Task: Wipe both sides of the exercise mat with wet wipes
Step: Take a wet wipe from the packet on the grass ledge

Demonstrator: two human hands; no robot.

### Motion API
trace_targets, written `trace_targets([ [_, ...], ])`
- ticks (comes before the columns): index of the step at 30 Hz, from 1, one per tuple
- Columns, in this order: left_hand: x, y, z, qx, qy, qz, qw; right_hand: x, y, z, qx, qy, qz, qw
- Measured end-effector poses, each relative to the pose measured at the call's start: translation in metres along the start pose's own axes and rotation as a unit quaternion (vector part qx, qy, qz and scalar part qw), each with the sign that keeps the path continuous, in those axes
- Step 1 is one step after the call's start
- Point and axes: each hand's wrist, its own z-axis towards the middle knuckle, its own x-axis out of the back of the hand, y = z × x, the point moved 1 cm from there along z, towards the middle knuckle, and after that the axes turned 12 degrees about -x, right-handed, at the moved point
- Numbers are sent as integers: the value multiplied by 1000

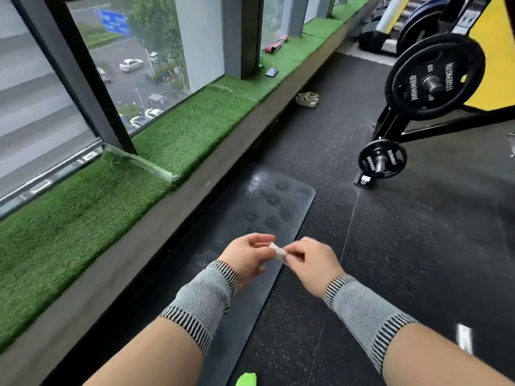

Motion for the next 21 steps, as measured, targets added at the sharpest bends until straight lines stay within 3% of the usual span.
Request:
trace_targets([
  [8,-82,37,138,-59,25,131,989,68,64,117,-80,-8,109,991],
  [21,-215,72,353,0,144,77,987,186,172,361,-7,-110,23,994],
])
